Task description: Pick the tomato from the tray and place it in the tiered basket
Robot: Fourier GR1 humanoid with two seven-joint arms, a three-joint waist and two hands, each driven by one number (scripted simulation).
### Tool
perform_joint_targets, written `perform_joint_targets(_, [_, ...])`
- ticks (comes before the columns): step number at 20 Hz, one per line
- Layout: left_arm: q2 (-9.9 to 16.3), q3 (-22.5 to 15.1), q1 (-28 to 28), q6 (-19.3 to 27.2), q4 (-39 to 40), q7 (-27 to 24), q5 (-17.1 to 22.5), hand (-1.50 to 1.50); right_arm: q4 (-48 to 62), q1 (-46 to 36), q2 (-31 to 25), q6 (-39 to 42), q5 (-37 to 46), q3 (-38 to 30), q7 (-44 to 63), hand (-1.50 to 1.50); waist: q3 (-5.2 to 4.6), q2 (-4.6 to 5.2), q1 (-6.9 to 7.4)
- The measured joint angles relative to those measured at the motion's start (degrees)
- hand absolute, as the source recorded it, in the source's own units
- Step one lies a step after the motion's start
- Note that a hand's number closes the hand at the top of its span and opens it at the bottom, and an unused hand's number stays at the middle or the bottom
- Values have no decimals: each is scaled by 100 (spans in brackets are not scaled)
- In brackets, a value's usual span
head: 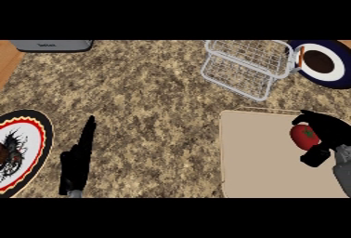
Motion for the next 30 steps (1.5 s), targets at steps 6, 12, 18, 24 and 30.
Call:
perform_joint_targets(6, [-56,56,23,-77,-31,17,-56,0,242,-31,70,-266,370,-29,-486,150,-38,-30,-17])
perform_joint_targets(12, [-59,132,37,-165,-79,97,-51,0,434,-85,-32,-789,986,125,-1097,150,-60,-31,-20])
perform_joint_targets(18, [-97,208,65,-215,-66,82,-94,0,-17,273,326,-1104,1086,-119,-718,150,-28,-25,-48])
perform_joint_targets(24, [-115,260,163,-220,-105,11,-132,0,-1144,613,754,-1215,641,-596,-170,150,7,-13,-95])
perform_joint_targets(30, [-113,314,225,-210,-147,67,-124,0,-2635,540,1052,-1286,-159,-1474,517,150,9,-33,-189])
